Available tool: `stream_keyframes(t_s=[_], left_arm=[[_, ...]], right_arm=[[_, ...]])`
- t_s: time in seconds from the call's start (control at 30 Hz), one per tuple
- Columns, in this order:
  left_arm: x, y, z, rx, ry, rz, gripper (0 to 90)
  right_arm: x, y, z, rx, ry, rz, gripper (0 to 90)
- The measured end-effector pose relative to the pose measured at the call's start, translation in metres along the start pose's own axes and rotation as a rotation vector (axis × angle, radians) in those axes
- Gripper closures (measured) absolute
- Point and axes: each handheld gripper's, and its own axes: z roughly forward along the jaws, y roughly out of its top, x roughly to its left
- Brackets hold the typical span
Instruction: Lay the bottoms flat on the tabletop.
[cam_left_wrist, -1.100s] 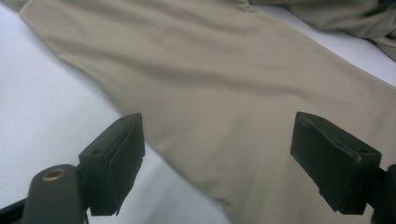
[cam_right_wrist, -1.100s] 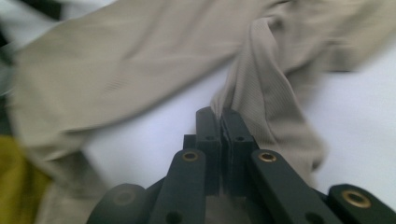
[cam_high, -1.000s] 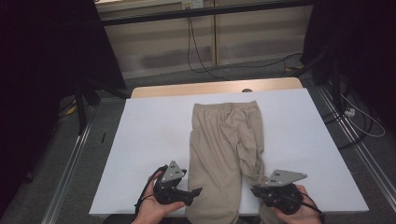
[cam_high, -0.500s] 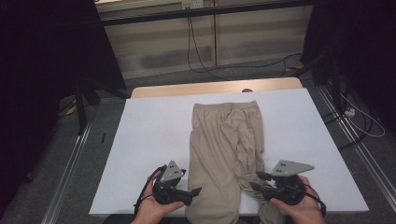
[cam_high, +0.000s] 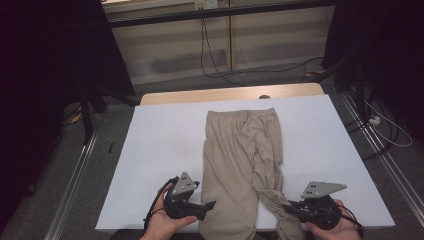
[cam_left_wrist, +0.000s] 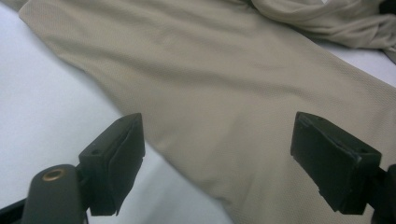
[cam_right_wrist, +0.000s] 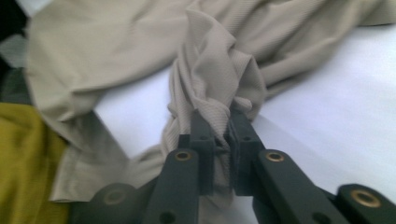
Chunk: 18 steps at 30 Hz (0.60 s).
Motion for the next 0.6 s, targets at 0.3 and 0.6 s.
stream_keyframes(t_s=[0.3, 0.6], left_arm=[[0.0, 0.001, 0.002, 0.007, -0.006, 0.006, 18.2], [0.001, 0.001, 0.001, 0.004, -0.002, 0.003, 18.2]], right_arm=[[-0.026, 0.009, -0.019, -0.06, -0.29, -0.039, 84.7], [0.011, 0.007, -0.009, -0.075, -0.021, 0.013, 81.2]])
